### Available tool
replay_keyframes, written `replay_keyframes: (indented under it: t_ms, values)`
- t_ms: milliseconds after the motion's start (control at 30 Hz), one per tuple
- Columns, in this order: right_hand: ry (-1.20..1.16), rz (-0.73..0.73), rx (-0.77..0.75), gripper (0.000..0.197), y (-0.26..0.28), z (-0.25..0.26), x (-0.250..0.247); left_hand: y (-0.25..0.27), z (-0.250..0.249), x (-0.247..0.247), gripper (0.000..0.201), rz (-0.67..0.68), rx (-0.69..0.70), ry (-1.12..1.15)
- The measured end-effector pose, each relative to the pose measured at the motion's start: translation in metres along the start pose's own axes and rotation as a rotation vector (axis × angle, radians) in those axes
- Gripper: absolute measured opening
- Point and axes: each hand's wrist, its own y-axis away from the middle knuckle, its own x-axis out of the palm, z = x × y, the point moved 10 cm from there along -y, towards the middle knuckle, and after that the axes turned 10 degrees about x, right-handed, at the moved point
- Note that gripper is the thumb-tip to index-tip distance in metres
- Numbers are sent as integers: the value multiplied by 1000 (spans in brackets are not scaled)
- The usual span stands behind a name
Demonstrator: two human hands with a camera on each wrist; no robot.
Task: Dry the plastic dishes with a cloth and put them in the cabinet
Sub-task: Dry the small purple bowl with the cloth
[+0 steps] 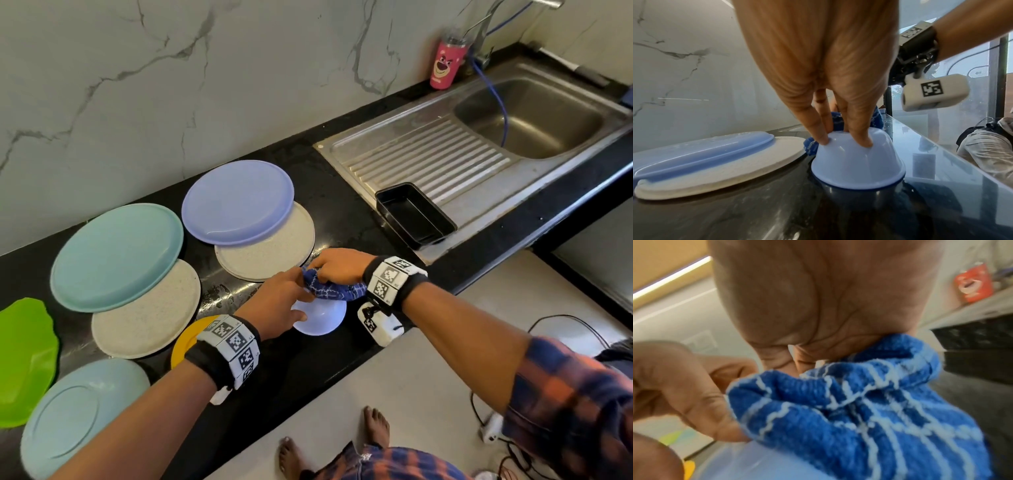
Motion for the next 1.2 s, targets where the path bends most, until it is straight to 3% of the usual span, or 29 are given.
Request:
replay_keyframes:
  t_ms: [167, 300, 500, 567, 667, 767, 867, 1033, 1100, 1200]
  values:
    - [127, 87, -116, 36, -11, 26, 8, 9, -11, -4, 28, -21, 67, -211]
    - [152, 95, -91, 33, -9, 26, 10, 8, -16, -7, 23, -11, 80, -285]
    - [-74, -239, 92, 26, 26, -21, 5, 9, -13, -1, 28, 21, 18, -305]
    - [-177, -268, 180, 25, 39, -39, 23, 8, -13, 1, 26, 47, 13, -338]
    - [-153, -308, 226, 27, 41, -48, 33, 7, -17, 0, 28, 10, 80, -365]
    - [-56, -258, 175, 24, 26, -33, 14, 8, -19, -2, 25, 12, 96, -403]
    - [117, -105, 48, 32, -5, -9, 3, 10, -20, -4, 23, 1, 122, -398]
    - [163, 83, -80, 37, -19, 25, 4, 12, -24, -5, 26, -56, 146, -399]
    - [171, 35, -59, 37, -19, 23, 6, 12, -21, -4, 23, -68, 132, -384]
    - [135, -163, 2, 36, -7, 4, 4, 10, -15, -5, 13, -59, 87, -331]
